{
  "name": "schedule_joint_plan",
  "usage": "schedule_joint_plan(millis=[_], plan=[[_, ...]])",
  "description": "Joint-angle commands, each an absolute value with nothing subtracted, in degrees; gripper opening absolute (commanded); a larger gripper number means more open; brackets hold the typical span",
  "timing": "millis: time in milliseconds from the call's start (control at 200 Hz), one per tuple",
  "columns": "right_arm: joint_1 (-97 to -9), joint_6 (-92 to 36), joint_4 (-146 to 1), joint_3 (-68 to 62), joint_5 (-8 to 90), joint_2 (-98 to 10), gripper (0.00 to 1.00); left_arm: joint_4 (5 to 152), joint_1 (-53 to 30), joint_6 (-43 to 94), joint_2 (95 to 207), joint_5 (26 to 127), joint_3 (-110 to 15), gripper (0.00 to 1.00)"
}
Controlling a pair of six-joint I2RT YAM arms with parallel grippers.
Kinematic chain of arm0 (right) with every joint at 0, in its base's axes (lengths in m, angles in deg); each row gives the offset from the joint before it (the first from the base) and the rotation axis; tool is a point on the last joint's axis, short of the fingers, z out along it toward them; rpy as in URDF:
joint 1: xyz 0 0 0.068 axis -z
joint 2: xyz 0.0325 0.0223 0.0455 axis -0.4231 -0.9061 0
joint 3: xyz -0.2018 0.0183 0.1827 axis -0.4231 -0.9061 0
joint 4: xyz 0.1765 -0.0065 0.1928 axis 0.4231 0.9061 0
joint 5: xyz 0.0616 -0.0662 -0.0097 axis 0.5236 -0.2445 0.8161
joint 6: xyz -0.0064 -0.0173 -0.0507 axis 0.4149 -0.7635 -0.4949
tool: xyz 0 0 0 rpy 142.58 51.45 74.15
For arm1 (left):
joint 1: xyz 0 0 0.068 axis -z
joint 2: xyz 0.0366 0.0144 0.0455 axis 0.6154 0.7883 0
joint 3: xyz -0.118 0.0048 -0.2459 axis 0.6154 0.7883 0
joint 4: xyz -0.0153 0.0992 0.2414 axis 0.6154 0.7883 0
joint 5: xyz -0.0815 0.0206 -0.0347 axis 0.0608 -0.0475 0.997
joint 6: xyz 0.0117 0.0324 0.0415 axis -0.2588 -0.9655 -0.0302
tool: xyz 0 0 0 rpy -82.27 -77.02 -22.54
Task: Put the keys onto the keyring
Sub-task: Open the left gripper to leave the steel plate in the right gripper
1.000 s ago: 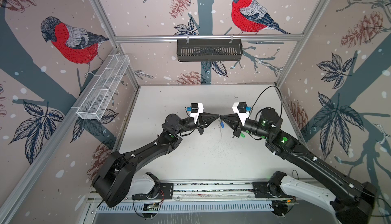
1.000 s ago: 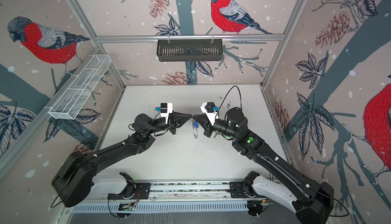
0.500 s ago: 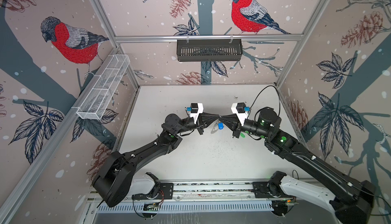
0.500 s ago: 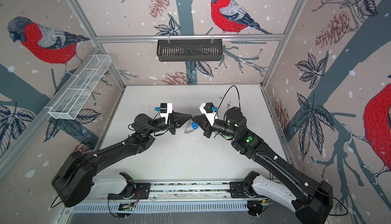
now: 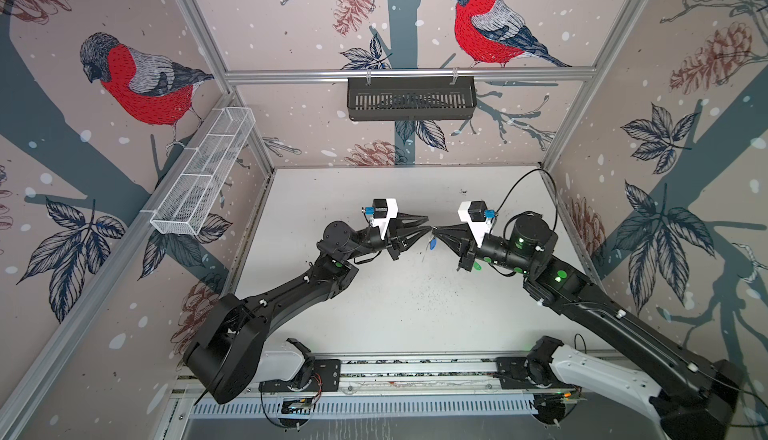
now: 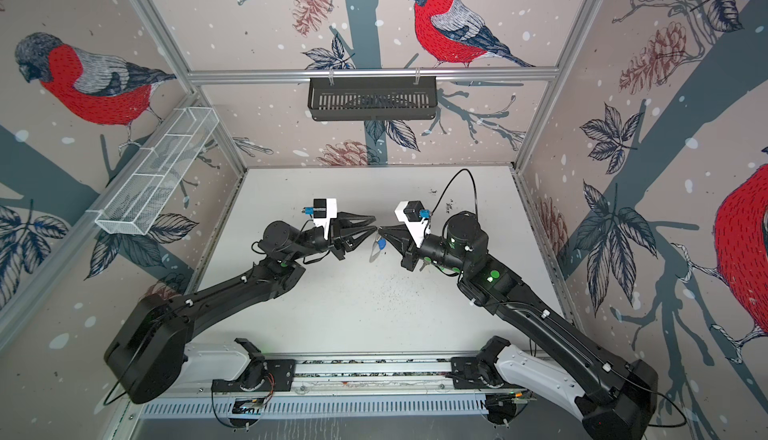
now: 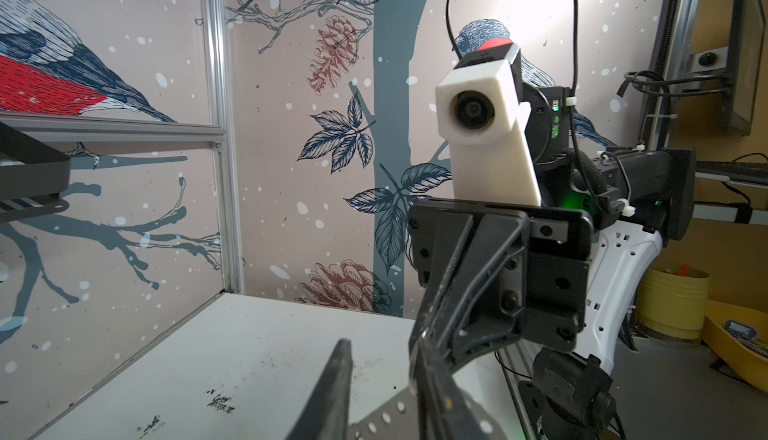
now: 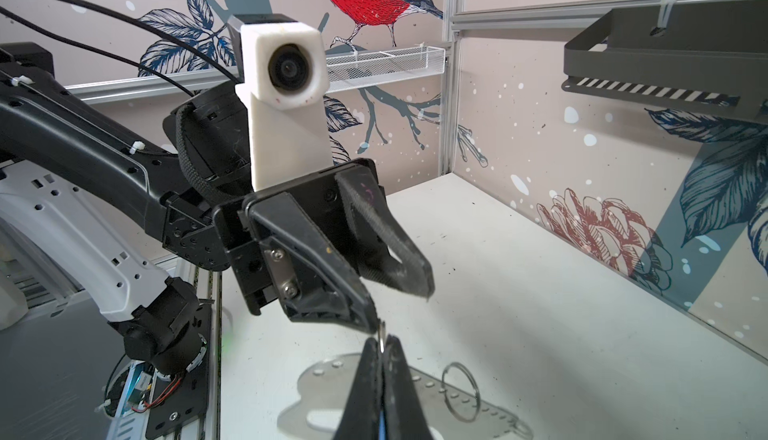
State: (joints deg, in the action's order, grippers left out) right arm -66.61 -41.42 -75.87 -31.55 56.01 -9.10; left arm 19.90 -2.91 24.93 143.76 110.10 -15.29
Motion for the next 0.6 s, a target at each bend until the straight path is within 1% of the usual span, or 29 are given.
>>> schedule_joint_plan(millis=[0, 205, 340, 430, 590], plan=[[-66.61, -39.94, -79.02, -32.15, 52.97, -8.66, 0.0, 20.33, -4.04, 24.33, 142.24, 106.81, -14.69, 0.35], [-66.12, -39.03, -79.24, -31.81, 49.19, -8.89, 0.0, 29.05, -4.4, 19.48, 138.05, 100.89, -13.72, 0.39], [-65.65, -37.89, -80.12, -31.37, 47.26, -10.0, 0.0, 30.44, -4.51, 18.23, 134.45, 98.17, -11.39, 0.46], [-65.1, -36.19, -81.06, -30.59, 44.66, -11.22, 0.0, 32.74, -4.5, 17.37, 132.26, 96.6, -10.64, 0.47], [-63.75, -33.78, -82.95, -29.14, 43.42, -13.18, 0.0, 34.78, -4.5, 17.32, 128.65, 94.34, -8.13, 0.49]])
